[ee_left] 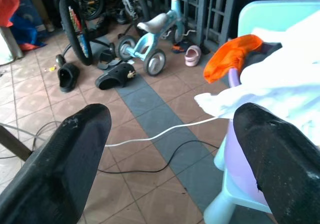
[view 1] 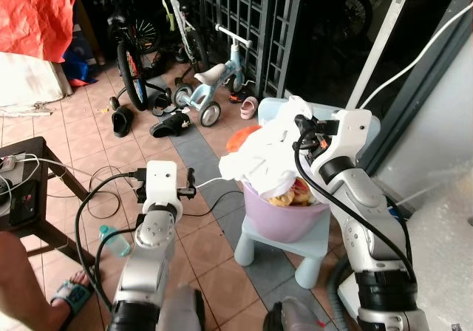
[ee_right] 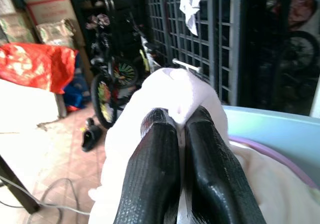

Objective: Clothes washing

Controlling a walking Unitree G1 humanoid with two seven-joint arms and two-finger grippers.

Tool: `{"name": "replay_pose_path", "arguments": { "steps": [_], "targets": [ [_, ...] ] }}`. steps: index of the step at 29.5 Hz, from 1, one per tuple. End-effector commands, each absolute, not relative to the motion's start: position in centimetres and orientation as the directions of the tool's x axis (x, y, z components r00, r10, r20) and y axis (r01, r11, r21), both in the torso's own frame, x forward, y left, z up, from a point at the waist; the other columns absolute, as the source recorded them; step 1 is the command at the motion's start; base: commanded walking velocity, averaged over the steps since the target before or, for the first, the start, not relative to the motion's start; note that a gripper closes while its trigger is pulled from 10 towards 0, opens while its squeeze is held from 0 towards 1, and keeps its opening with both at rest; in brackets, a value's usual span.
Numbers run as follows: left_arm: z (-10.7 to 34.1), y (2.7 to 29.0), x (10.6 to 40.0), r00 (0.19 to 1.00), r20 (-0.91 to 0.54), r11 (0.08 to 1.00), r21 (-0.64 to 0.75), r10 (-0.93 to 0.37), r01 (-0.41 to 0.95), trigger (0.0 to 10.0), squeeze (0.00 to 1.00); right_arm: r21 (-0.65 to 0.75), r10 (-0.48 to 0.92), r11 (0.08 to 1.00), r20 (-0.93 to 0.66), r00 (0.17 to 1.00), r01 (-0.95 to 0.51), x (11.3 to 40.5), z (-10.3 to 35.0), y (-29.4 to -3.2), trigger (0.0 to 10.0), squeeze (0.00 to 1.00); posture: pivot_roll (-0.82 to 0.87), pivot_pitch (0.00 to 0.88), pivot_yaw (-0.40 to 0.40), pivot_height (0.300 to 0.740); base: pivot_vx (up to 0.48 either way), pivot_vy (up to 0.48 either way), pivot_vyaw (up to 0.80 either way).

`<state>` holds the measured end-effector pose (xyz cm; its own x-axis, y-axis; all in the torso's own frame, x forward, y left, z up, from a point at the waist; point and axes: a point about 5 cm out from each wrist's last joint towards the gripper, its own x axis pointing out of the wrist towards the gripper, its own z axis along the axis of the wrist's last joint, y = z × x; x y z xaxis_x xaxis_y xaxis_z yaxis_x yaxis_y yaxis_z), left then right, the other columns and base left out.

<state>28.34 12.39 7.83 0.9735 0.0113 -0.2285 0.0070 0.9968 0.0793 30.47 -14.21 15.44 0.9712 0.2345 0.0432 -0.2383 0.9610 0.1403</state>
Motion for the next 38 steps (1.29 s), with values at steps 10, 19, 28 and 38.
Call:
{"name": "replay_pose_path", "arguments": {
  "steps": [10, 19, 28, 38],
  "targets": [
    [8.0, 12.6, 28.4, 0.978, -0.21, 0.997, 0.077, 0.016, 0.0, 10.0, 0.0, 0.109, 0.196, 0.973, 0.072, 0.978, -0.203, 31.3, 16.1, -14.9, 10.0, 0.0, -0.05, 0.0, -0.006, 0.74, -0.152, 0.0, -0.72],
    [8.1, 12.5, 28.4, 0.979, -0.202, 0.998, 0.056, 0.02, -0.009, 10.0, 0.0, 0.058, 0.113, 0.991, 0.084, 0.99, -0.118, 31.7, 16.2, -15.8, 10.0, 0.0, -0.05, 0.0, -0.011, 0.74, 0.0, 0.0, -0.8],
    [8.8, 12.8, 28.4, 0.987, -0.158, 0.999, 0.02, 0.031, -0.028, 10.0, 0.0, 0.041, 0.083, 0.995, 0.088, 0.993, -0.087, 32.1, 16.3, -16.3, 10.0, 0.0, -0.05, 0.0, -0.012, 0.74, 0.0, 0.18, -0.8],
    [8.7, 12.9, 28.4, 0.984, -0.175, 0.999, 0.006, 0.032, -0.032, 10.0, 0.0, 0.044, 0.098, 0.994, 0.068, 0.993, -0.101, 31.1, 15.3, -15.7, 10.0, 0.0, -0.05, 0.0, -0.002, 0.74, 0.0, 0.476, -0.36]
  ]
}}
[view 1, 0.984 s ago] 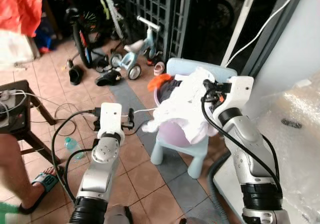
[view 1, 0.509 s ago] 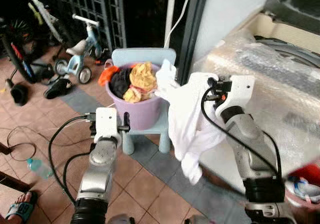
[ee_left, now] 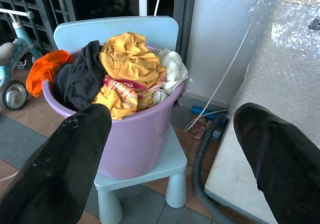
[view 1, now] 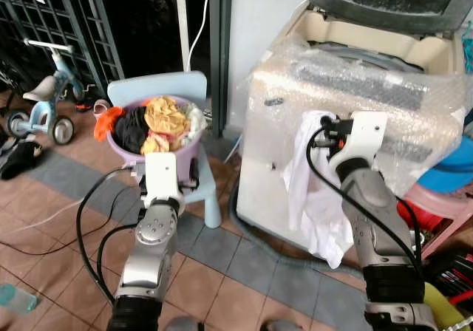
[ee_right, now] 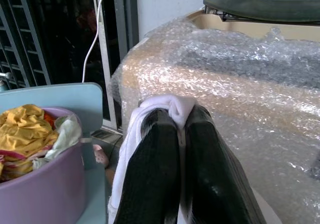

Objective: Clothes washing

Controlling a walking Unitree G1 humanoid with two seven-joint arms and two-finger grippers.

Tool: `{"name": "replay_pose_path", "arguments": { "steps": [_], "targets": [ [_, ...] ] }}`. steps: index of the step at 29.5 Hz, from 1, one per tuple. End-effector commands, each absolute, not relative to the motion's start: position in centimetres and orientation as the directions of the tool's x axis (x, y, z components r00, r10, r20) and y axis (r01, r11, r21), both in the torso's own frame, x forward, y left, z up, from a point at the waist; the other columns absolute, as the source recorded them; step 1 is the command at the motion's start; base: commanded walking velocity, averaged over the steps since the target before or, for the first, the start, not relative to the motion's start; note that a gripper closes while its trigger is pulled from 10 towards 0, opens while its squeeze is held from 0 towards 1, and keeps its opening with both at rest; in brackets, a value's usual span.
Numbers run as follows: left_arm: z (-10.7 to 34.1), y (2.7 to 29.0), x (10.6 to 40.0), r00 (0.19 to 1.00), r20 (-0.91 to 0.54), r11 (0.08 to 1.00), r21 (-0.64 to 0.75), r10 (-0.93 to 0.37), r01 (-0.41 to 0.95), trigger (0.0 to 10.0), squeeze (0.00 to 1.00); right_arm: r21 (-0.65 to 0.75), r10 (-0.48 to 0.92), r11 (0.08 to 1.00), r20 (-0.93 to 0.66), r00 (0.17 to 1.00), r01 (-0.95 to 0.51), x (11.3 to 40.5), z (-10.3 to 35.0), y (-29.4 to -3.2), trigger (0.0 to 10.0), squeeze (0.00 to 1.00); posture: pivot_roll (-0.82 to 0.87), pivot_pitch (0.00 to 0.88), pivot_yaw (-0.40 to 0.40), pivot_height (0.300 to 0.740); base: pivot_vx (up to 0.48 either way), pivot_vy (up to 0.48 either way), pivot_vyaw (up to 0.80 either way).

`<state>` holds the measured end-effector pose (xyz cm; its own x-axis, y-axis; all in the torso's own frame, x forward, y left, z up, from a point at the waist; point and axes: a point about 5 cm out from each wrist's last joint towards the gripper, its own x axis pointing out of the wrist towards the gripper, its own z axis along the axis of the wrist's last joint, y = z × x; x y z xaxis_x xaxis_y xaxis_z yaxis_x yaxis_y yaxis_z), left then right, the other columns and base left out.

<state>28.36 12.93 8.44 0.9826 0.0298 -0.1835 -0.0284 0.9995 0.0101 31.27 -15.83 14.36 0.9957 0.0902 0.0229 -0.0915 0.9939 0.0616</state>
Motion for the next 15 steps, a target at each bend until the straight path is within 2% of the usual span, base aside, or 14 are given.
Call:
{"name": "replay_pose_path", "arguments": {
  "steps": [1, 3, 9, 15],
  "targets": [
    [8.73, 12.96, 28.45, 0.985, -0.172, 1.0, 0.007, 0.029, -0.028, 10.0, 0.0, 0.044, 0.099, 0.994, 0.065, 0.993, -0.102, 31.1, 15.18, -15.63, 10.0, 0.0, -0.05, 0.0, -0.002, 0.74, 0.0, 0.48, 0.0],
    [8.76, 13.08, 28.42, 0.985, -0.168, 1.0, 0.011, 0.027, -0.025, 10.0, 0.0, 0.041, 0.094, 0.994, 0.059, 0.994, -0.097, 31.09, 14.99, -15.65, 10.0, 0.0, -0.05, 0.0, -0.001, 0.74, 0.0, 0.48, 0.0],
    [8.95, 13.63, 28.59, 0.988, -0.149, 0.999, 0.02, 0.036, -0.033, 10.0, 0.0, 0.048, 0.082, 0.995, 0.066, 0.994, -0.085, 31.18, 15.02, -15.64, 10.0, 0.0, -0.05, 0.0, 0.005, 0.74, 0.0, 0.461, -0.67],
    [9.33, 13.55, 28.59, 0.992, -0.123, 1.0, 0.009, 0.012, -0.011, 10.0, 0.0, 0.02, 0.086, 0.996, 0.095, 0.992, -0.088, 31.36, 15.52, -15.58, 10.0, 0.0, -0.05, 0.0, 0.007, 0.74, 0.0, 0.0, 0.0]
  ]
}}
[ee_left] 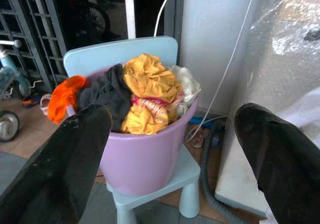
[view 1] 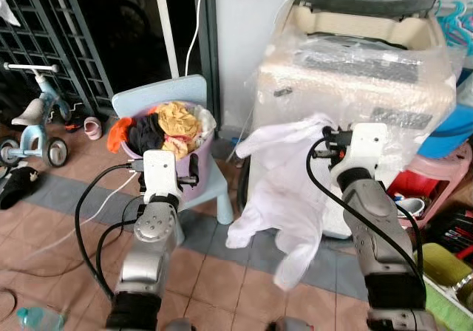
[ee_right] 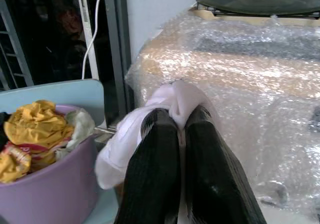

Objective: Clothes washing

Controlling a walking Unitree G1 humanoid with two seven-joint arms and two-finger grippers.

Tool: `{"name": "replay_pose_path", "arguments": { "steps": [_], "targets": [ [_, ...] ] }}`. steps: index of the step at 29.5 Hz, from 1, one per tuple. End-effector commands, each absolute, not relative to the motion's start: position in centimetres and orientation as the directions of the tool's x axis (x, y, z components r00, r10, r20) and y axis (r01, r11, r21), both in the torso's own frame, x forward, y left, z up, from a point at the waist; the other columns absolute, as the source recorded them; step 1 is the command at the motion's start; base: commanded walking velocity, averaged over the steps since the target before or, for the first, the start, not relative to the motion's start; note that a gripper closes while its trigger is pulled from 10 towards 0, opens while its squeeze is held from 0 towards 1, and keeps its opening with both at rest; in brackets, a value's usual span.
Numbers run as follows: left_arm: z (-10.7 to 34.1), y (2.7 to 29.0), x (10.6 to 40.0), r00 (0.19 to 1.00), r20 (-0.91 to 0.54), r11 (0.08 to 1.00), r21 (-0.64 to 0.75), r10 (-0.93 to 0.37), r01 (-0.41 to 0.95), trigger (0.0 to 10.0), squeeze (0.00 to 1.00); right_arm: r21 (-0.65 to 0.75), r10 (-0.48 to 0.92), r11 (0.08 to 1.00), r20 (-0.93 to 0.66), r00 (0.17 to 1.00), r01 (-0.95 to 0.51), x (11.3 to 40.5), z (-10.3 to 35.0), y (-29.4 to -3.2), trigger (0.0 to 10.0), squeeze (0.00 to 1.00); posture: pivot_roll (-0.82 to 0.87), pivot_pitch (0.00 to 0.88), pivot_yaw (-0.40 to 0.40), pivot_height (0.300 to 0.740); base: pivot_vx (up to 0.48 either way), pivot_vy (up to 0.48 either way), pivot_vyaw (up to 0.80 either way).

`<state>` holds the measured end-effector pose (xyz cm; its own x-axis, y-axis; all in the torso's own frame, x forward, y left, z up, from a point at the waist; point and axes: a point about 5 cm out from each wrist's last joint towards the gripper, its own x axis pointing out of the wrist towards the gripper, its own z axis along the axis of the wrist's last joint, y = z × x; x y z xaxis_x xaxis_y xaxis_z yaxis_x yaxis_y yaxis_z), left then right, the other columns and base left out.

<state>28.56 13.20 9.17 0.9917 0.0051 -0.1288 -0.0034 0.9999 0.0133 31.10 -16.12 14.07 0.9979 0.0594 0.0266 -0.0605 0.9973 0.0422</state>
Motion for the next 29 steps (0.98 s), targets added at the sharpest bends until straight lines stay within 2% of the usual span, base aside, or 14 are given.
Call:
{"name": "replay_pose_path", "arguments": {
  "steps": [1, 4, 10, 19, 22, 23, 28, 29],
  "targets": [
    [9.3, 13.6, 28.6, 0.992, -0.122, 1.0, 0.008, 0.013, -0.012, 10.0, 0.0, 0.01, 0.089, 0.996, 0.1, 0.991, -0.09, 31.4, 15.6, -15.6, 10.0, 0.0, -0.05, 0.0, 0.007, 0.74, 0.0, 0.0, 0.0],
    [9.2, 13.8, 28.5, 0.992, -0.124, 1.0, 0.01, 0.021, -0.02, 10.0, 0.0, -0.046, 0.113, 0.993, 0.133, 0.985, -0.108, 31.5, 16.3, -15.8, 10.0, 0.0, -0.06, 0.0, 0.013, 0.74, 0.291, 0.0, 0.0],
    [9.2, 13.8, 28.6, 0.993, -0.119, 1.0, 0.003, 0.01, -0.01, 10.0, 0.0, -0.058, 0.104, 0.994, 0.146, 0.984, -0.096, 32.0, 16.8, -16.4, 10.0, 0.0, -0.06, 0.0, 0.013, 0.74, 0.389, 0.0, 0.0],
    [9.3, 13.5, 28.6, 0.993, -0.114, 1.0, -0.008, -0.004, 0.003, 10.0, 0.0, -0.065, 0.123, 0.991, 0.165, 0.979, -0.113, 31.9, 16.9, -15.5, 10.0, 0.0, -0.06, 0.0, 0.015, 0.74, 0.479, 0.0, 0.0],
    [9.3, 13.4, 28.7, 0.993, -0.115, 1.0, -0.009, -0.007, 0.006, 10.0, 0.0, -0.115, 0.14, 0.986, 0.204, 0.969, -0.118, 32.4, 17.9, -15.7, 10.0, 0.0, -0.06, 0.0, 0.017, 0.74, 0.48, 0.0, 0.0],
    [9.3, 13.3, 28.7, 0.993, -0.115, 1.0, -0.01, -0.009, 0.008, 10.0, 0.0, -0.159, 0.151, 0.98, 0.232, 0.961, -0.116, 32.8, 18.8, -16.2, 10.0, 0.0, -0.06, 0.0, 0.018, 0.74, 0.48, 0.0, 0.0],
    [9.3, 13.3, 28.7, 0.993, -0.115, 1.0, -0.012, -0.013, 0.011, 10.0, 0.0, -0.181, 0.149, 0.978, 0.261, 0.954, -0.103, 33.8, 20.3, -17.4, 10.0, 0.0, -0.06, 0.0, 0.018, 0.74, 0.48, 0.0, 0.0],
    [9.3, 13.2, 28.8, 0.993, -0.116, 1.0, -0.012, -0.014, 0.013, 10.0, 0.0, -0.223, 0.165, 0.97, 0.291, 0.943, -0.101, 34.6, 21.8, -18.2, 10.0, 0.0, -0.06, 0.0, 0.016, 0.74, 0.48, 0.0, 0.0]
  ]
}}
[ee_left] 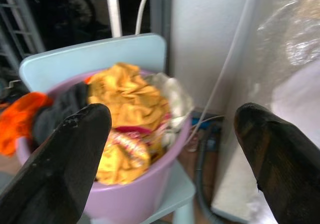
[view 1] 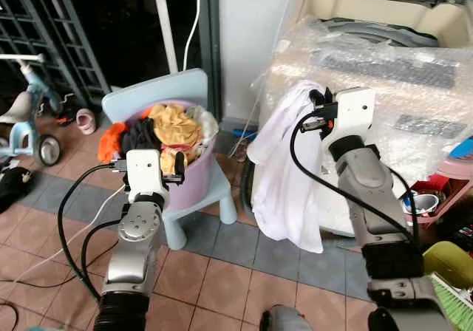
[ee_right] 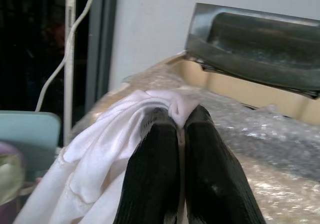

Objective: Clothes washing

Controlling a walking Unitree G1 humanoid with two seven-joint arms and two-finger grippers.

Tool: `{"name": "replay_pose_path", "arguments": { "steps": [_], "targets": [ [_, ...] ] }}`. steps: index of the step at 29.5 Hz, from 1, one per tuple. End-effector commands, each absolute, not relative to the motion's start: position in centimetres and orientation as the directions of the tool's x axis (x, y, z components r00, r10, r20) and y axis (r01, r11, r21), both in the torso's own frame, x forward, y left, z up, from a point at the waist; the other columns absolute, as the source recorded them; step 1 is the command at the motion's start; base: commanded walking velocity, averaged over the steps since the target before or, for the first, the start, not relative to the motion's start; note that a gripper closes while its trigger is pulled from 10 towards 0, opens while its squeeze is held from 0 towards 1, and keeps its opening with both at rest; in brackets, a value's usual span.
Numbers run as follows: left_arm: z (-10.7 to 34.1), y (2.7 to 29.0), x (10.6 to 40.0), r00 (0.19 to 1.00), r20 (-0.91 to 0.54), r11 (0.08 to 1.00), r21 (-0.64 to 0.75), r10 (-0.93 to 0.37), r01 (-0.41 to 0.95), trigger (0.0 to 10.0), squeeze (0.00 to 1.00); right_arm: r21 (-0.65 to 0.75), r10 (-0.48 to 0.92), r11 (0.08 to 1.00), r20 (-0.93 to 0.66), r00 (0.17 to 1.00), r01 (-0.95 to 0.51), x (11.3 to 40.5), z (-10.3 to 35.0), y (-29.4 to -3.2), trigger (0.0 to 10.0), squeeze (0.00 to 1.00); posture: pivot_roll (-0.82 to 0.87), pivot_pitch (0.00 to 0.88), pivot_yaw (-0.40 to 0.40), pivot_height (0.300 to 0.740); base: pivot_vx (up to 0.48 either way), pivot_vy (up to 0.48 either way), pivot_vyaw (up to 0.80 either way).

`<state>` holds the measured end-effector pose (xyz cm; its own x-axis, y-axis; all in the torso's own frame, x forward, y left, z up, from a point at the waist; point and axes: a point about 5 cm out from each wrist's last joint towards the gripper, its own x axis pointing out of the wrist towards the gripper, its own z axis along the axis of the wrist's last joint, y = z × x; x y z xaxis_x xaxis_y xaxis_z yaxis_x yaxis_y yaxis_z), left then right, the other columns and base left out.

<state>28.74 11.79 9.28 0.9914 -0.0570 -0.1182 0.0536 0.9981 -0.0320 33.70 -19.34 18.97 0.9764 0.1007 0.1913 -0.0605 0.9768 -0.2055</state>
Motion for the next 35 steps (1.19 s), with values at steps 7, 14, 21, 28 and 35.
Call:
{"name": "replay_pose_path", "arguments": {
  "steps": [7, 14, 21, 28, 35],
  "targets": [
    [9.3, 13.1, 28.9, 0.994, -0.113, 1.0, -0.016, -0.013, 0.011, 10.0, 0.0, -0.326, 0.234, 0.939, 0.361, 0.903, -0.113, 36.1, 25.8, -19.2, 10.0, 0.0, -0.06, 0.0, 0.011, 0.74, 0.48, 0.0, 0.0],
    [9.2, 12.8, 29.0, 0.993, -0.116, 1.0, -0.018, -0.02, 0.018, 10.0, 0.0, -0.435, 0.394, 0.877, 0.415, 0.82, -0.201, 37.3, 30.7, -18.0, 10.0, 0.0, -0.06, 0.0, 0.014, 0.74, 0.382, 0.0, 0.0],
    [9.6, 12.7, 29.6, 0.995, -0.102, 1.0, -0.015, -0.01, 0.009, 10.0, 0.0, -0.316, 0.151, 0.947, 0.576, 0.803, 0.049, 38.7, 41.0, -22.1, 10.0, 0.0, -0.05, 0.0, -0.007, 0.74, 0.287, 0.0, 0.0],
    [9.1, 13.0, 29.1, 0.992, -0.122, 1.0, -0.019, 0.016, -0.018, 10.0, 0.0, -0.219, -0.105, 0.93, 0.614, 0.782, 0.296, 37.9, 42.0, -26.4, 10.0, 0.0, -0.04, 0.0, -0.014, 0.74, 0.074, 0.0, 0.0],
    [9.0, 12.3, 29.0, 0.991, -0.132, 1.0, -0.018, -0.009, 0.007, 10.0, 0.0, -0.27, -0.035, 0.951, 0.381, 0.924, 0.148, 39.8, 32.5, -26.0, 10.0, 0.0, -0.05, 0.0, 0.004, 0.74, 0.0, 0.0, 0.0]
  ]
}}
